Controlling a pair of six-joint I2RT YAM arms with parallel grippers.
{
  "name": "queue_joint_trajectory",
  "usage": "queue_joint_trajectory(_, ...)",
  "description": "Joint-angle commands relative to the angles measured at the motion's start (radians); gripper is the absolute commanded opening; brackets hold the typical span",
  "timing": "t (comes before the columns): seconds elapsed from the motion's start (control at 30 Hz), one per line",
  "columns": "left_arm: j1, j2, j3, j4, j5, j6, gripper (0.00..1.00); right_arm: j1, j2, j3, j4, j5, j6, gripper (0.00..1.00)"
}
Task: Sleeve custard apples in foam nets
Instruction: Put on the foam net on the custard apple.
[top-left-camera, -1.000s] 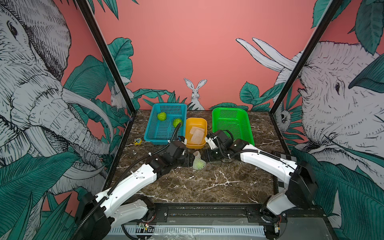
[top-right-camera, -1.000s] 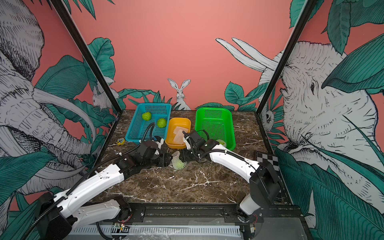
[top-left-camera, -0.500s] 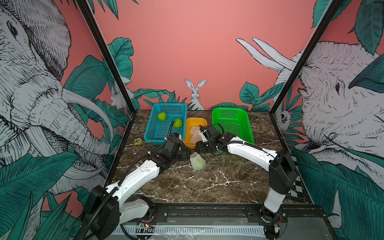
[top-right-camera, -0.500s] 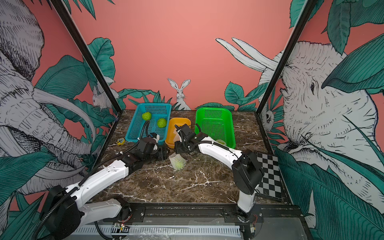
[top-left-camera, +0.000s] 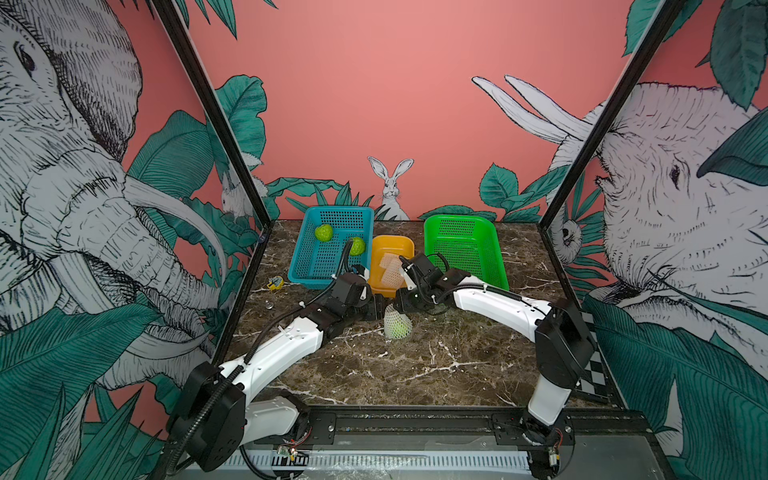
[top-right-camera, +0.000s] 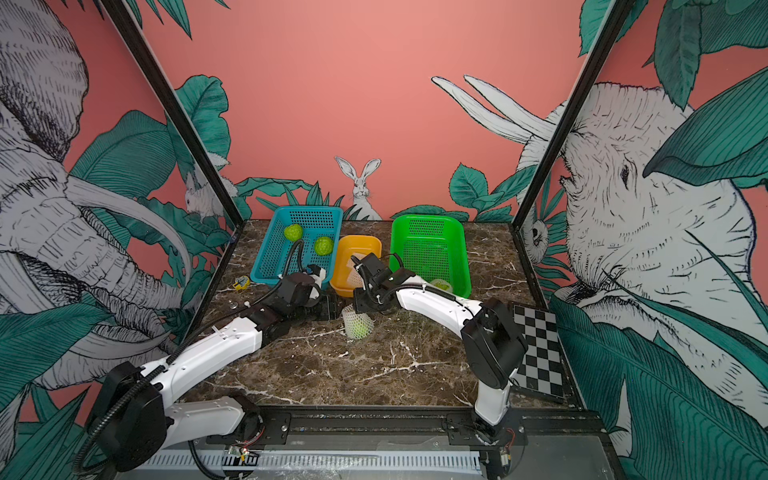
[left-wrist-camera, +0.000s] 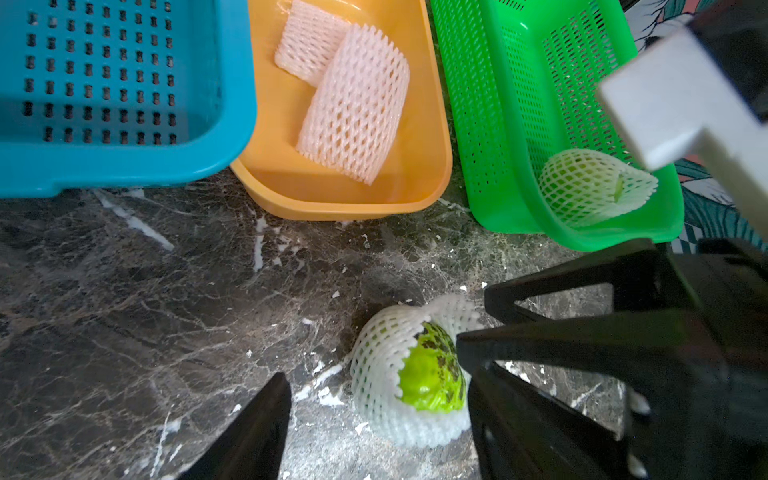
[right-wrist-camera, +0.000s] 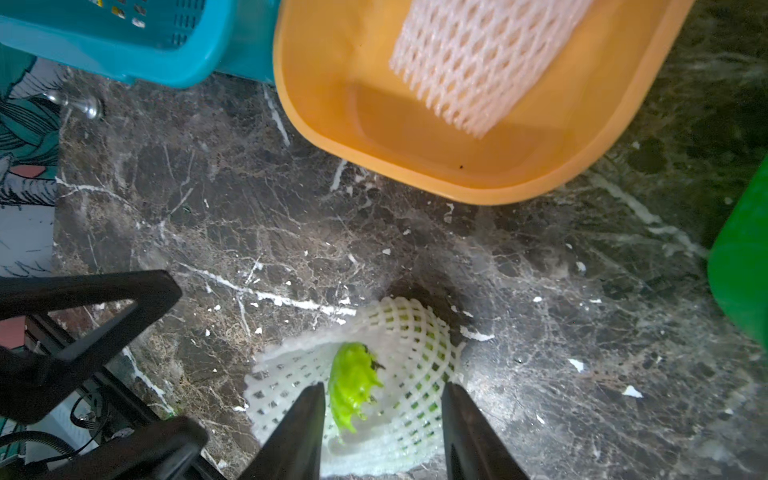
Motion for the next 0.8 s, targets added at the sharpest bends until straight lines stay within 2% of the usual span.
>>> queue_joint_trajectory(0.0, 0.006, 0.012, 0.006, 0.016, 0.0, 0.008, 0.7, -0.007, -0.003, 0.009, 0.009, 0.012, 0.014, 0.48)
queue_joint_trajectory(0.13, 0.006, 0.039, 0.013, 0.018, 0.028, 0.014, 0.68, -0.008, 0.002, 0.001, -0.018, -0.004, 0.015, 0.47)
queue_joint_trajectory(0.43, 0.006, 0.095, 0.043, -0.006, 0.118, 0.04, 0.65, -0.006, -0.07, -0.134, 0.012, -0.017, 0.054, 0.33)
queue_joint_trajectory(0.63, 0.005, 0.082, 0.061, -0.011, 0.156, 0.022, 0.65, -0.005, -0.084, -0.134, 0.014, -0.031, 0.058, 0.32)
queue_joint_trajectory(0.77, 0.004, 0.049, 0.076, -0.045, 0.174, 0.015, 0.66, -0.004, -0.117, -0.138, 0.003, -0.048, 0.067, 0.37)
